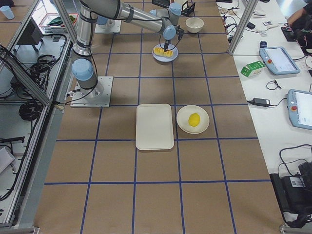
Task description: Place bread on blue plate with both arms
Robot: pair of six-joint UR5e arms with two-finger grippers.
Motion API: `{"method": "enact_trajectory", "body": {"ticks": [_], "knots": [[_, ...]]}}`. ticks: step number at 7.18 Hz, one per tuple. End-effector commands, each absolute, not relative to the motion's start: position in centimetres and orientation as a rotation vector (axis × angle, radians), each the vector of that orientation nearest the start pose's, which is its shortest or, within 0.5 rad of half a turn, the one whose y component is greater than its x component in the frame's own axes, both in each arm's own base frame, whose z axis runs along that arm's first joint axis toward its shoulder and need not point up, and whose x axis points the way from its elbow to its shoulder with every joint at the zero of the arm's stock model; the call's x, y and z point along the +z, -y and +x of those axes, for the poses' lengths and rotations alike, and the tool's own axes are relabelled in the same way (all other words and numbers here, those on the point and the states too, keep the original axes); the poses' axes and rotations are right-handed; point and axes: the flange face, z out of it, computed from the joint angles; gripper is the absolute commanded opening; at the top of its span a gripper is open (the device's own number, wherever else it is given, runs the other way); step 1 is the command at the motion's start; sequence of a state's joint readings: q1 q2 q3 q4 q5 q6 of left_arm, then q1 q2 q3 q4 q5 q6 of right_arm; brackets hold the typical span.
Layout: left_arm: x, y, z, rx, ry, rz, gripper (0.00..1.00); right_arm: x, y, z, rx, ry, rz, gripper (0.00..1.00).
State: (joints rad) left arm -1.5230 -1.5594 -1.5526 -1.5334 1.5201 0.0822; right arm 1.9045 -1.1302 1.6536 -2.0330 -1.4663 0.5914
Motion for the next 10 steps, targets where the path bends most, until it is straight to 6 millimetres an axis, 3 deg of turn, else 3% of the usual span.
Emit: {"method": "enact_trajectory", "body": {"ticks": [1,2,4,5,6,10], "knots": [[50.4,49.8,-11.6,-0.105,-3.184,0.059,1.0,30.9,54.5,28.0,0.077,-3.013,0.485,1.0],[50.4,49.8,-11.7,-0.11,-3.186,0.059,1.0,34.7,54.1,24.1,-0.008,-3.049,0.444,1.0],[50.4,49.6,-11.7,-0.11,-3.186,0.059,1.0,38.5,54.4,16.5,0.006,-3.1,0.325,1.0],[50.4,49.7,-11.7,-0.112,-3.186,0.057,1.0,41.3,53.6,13.7,-0.038,-3.097,0.34,1.0],[50.5,49.7,-11.7,-0.114,-3.182,0.056,1.0,43.3,52.7,12.1,-0.067,-3.102,0.286,1.0],[50.4,49.6,-11.7,-0.11,-3.184,0.056,1.0,47.3,48.8,12.4,-0.119,-3.1,0.227,1.0]]}}
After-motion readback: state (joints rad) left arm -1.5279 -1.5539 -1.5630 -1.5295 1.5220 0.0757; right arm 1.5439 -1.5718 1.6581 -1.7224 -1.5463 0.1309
